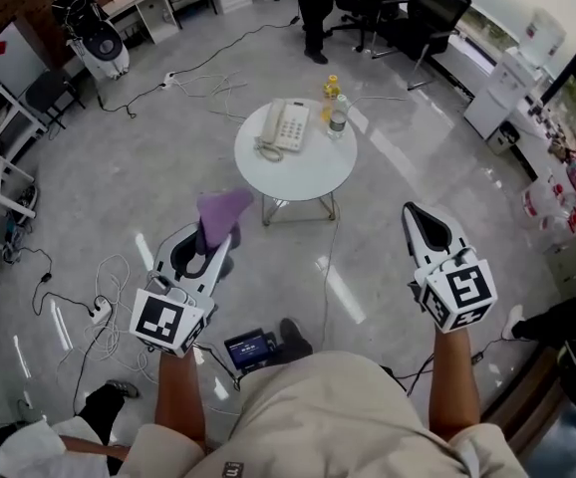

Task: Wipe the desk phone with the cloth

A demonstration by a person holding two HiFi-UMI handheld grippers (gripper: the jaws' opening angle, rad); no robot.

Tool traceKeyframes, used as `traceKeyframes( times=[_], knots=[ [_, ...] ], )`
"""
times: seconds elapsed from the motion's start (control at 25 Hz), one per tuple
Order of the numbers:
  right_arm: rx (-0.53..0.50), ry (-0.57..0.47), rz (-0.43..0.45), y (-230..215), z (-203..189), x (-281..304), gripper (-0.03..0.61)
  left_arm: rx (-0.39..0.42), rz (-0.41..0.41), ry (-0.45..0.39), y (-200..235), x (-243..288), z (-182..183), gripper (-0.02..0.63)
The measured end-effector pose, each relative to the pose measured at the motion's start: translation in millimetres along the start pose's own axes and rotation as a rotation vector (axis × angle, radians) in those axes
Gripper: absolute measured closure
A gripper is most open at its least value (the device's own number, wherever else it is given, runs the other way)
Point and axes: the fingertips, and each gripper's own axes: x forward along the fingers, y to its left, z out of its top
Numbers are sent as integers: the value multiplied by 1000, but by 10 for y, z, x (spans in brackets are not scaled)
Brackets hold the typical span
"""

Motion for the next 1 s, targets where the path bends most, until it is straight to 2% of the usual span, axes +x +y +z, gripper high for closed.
traceKeyframes(
  times=[0.2,0.4,0.84,1.0],
  knots=[
    [-24,8,-13,178,155,378,586,4,-14,-50,437,-24,-150,517],
    [-42,14,9,422,343,781,586,-4,24,-77,877,-183,-274,517],
    [-93,-5,81,509,622,1745,586,-25,123,-41,1326,-307,-430,515],
    [-98,-17,121,518,669,2084,586,-6,179,-34,1501,-304,-423,516]
  ],
)
